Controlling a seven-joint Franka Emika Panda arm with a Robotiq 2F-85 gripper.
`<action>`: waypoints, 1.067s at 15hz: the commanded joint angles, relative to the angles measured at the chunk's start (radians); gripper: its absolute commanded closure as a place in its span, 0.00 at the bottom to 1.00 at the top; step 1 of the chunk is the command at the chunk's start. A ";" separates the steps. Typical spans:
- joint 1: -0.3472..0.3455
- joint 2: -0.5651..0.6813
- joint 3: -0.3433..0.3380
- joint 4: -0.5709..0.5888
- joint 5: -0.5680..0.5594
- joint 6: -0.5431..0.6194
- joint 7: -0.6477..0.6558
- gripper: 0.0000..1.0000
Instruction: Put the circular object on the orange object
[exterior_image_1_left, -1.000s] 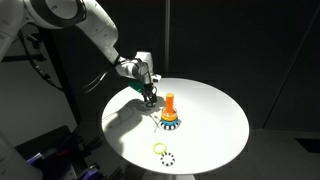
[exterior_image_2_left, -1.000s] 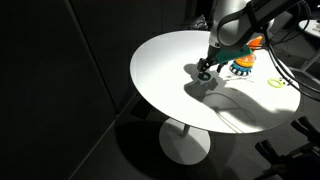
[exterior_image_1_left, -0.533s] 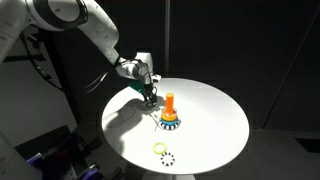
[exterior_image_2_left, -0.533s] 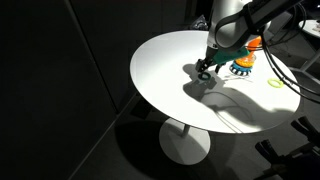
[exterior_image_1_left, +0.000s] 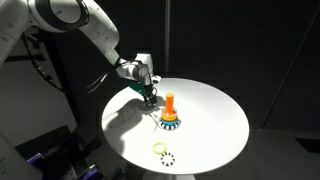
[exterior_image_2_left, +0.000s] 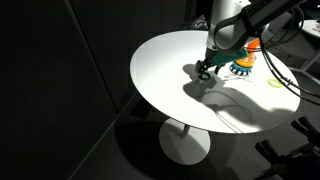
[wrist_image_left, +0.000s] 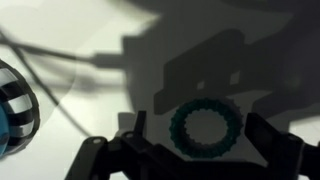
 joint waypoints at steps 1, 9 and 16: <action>0.011 0.018 -0.009 0.026 -0.012 0.007 0.028 0.00; 0.010 0.020 -0.009 0.026 -0.008 0.010 0.030 0.33; 0.002 -0.010 -0.010 0.050 0.002 -0.023 0.040 0.71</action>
